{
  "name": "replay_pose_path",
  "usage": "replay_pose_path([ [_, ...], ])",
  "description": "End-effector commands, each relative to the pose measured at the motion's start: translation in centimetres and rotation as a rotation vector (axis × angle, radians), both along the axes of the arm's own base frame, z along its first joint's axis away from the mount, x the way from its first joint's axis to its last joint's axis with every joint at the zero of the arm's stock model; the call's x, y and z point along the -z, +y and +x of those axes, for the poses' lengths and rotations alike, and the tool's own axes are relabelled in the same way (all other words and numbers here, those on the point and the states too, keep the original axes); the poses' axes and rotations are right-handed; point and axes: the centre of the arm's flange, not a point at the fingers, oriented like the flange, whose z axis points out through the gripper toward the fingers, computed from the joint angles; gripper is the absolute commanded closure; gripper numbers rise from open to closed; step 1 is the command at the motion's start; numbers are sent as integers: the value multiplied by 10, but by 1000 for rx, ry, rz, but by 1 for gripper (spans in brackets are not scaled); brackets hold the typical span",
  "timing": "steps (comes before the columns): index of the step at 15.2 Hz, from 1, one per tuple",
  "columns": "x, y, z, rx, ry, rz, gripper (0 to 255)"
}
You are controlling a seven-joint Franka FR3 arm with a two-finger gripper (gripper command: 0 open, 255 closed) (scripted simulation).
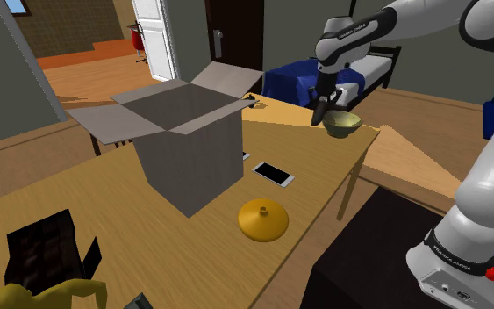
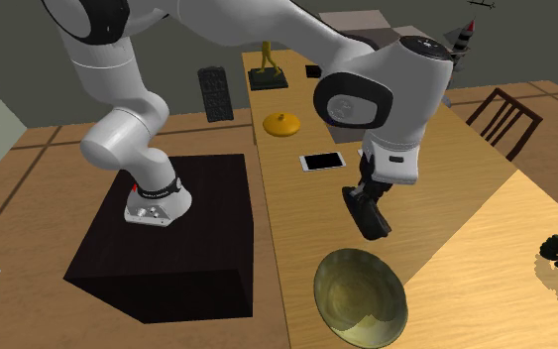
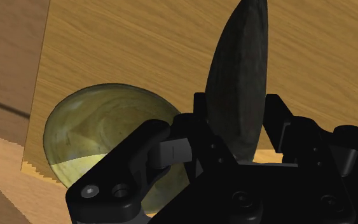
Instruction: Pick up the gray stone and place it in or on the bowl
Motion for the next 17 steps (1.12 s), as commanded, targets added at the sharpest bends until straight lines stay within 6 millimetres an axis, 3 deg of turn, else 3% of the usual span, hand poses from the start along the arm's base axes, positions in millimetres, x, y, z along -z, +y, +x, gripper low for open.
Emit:
replay_pose_path([
  [1,-10,0,0,0,0,0,255],
  [12,-64,0,0,0,0,0,255],
  [17,-73,-63,-14,0,0,0,255],
])
